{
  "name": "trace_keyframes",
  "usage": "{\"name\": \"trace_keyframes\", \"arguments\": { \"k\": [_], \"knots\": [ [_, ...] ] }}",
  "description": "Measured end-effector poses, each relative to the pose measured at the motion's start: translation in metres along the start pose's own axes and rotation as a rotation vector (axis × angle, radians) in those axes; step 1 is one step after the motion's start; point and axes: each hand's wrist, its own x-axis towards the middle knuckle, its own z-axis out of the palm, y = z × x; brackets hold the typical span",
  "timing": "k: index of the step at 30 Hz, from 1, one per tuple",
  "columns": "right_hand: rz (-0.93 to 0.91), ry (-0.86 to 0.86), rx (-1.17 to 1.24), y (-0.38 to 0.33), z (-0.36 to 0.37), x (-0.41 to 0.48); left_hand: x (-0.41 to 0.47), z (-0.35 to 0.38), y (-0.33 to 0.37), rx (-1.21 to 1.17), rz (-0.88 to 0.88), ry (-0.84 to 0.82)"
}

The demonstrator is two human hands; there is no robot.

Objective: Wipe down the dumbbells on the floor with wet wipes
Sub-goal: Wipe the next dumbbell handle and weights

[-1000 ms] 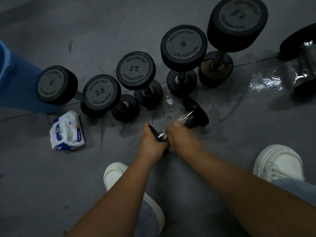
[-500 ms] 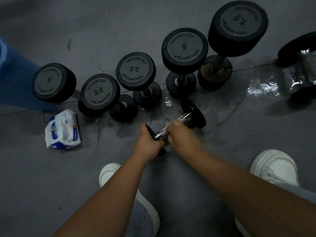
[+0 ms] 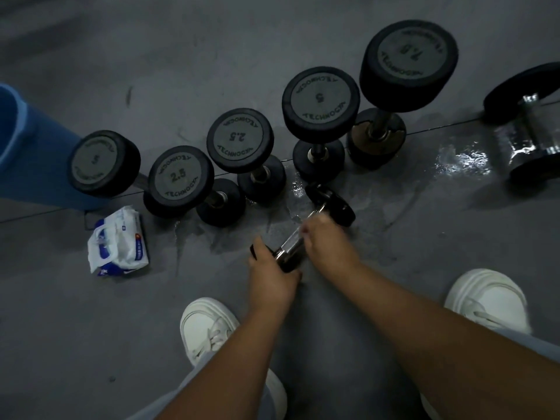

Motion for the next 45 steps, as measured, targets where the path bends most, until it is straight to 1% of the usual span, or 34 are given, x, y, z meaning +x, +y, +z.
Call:
{"name": "trace_keyframes", "arguments": {
  "k": [1,2,3,5,6,8,9,12,13,15,16,18,19,20,21,23,24,26,27,28,29,30,32,33,36,37,39,41,42,43,45],
  "knots": [
    [-0.047,-0.092,-0.054,-0.001,0.001,0.0,-0.001,0.0,0.0,0.01,0.001,0.001],
    [-0.071,-0.115,-0.067,-0.001,0.001,0.0,0.0,0.001,0.0,0.019,0.002,-0.001],
    [-0.066,-0.087,-0.063,0.003,-0.001,0.003,0.0,0.003,-0.001,0.025,0.003,-0.006],
    [-0.01,0.048,-0.005,0.006,-0.002,0.006,0.001,0.003,-0.002,0.027,-0.003,-0.004],
    [-0.004,0.033,-0.006,0.003,-0.002,0.006,0.001,0.002,-0.003,0.028,-0.007,-0.002],
    [-0.07,-0.115,-0.076,0.003,0.0,0.001,0.002,0.002,-0.002,0.029,-0.009,-0.002],
    [-0.083,-0.123,-0.071,0.003,0.0,0.001,0.003,0.001,-0.002,0.023,-0.005,0.002],
    [-0.002,0.033,-0.018,0.007,-0.002,0.005,0.01,-0.004,-0.001,-0.013,0.008,0.022],
    [-0.021,-0.012,-0.038,0.003,-0.001,0.003,0.014,-0.008,-0.002,-0.014,-0.001,0.005],
    [-0.114,-0.162,-0.104,-0.004,0.004,-0.005,0.023,-0.018,-0.004,-0.042,-0.031,-0.109],
    [-0.125,-0.141,-0.102,-0.004,0.004,-0.01,0.026,-0.024,-0.004,-0.067,-0.048,-0.184],
    [-0.031,0.05,-0.051,0.003,0.002,-0.013,0.031,-0.032,-0.003,-0.062,-0.039,-0.299],
    [0.019,0.11,-0.059,0.007,0.003,-0.015,0.031,-0.033,-0.001,-0.028,-0.008,-0.316],
    [0.046,0.083,-0.094,0.006,0.003,-0.02,0.029,-0.031,0.0,0.017,0.025,-0.303],
    [0.036,0.021,-0.139,0.007,0.005,-0.025,0.027,-0.028,0.001,0.071,0.058,-0.26],
    [0.029,-0.047,-0.121,0.003,0.006,-0.035,0.016,-0.023,0.0,0.157,0.1,-0.179],
    [0.039,-0.025,-0.103,0.002,0.006,-0.038,0.01,-0.02,-0.002,0.156,0.115,-0.183],
    [0.076,0.058,-0.075,0.001,0.006,-0.043,0.001,-0.015,-0.005,0.069,0.149,-0.26],
    [0.067,0.006,-0.103,-0.002,0.008,-0.046,0.002,-0.015,-0.007,0.046,0.158,-0.284],
    [0.023,-0.09,-0.135,-0.005,0.011,-0.05,0.005,-0.016,-0.007,0.048,0.167,-0.292],
    [-0.015,-0.145,-0.141,-0.008,0.013,-0.053,0.009,-0.017,-0.005,0.067,0.169,-0.288],
    [-0.032,-0.132,-0.15,-0.008,0.012,-0.053,0.013,-0.018,-0.004,0.095,0.167,-0.281],
    [0.032,0.025,-0.118,-0.003,0.008,-0.046,0.015,-0.019,-0.004,0.148,0.164,-0.261],
    [0.049,0.044,-0.124,-0.003,0.005,-0.044,0.015,-0.019,-0.004,0.161,0.173,-0.249],
    [0.002,-0.133,-0.185,-0.008,0.003,-0.043,0.014,-0.017,-0.006,0.19,0.186,-0.231],
    [0.008,-0.128,-0.183,-0.009,0.002,-0.042,0.015,-0.016,-0.008,0.19,0.185,-0.215],
    [0.023,-0.047,-0.184,-0.008,0.0,-0.038,0.012,-0.013,-0.011,0.133,0.2,-0.144],
    [-0.008,-0.12,-0.242,-0.01,0.001,-0.039,0.002,-0.009,-0.015,0.1,0.268,-0.064],
    [-0.037,-0.161,-0.278,-0.011,0.001,-0.042,-0.004,-0.005,-0.019,0.126,0.306,-0.057],
    [-0.036,-0.157,-0.286,-0.011,0.001,-0.043,-0.009,-0.001,-0.023,0.193,0.343,-0.072],
    [0.003,-0.075,-0.246,-0.008,-0.002,-0.039,-0.011,0.004,-0.03,0.346,0.376,-0.093]
  ]
}}
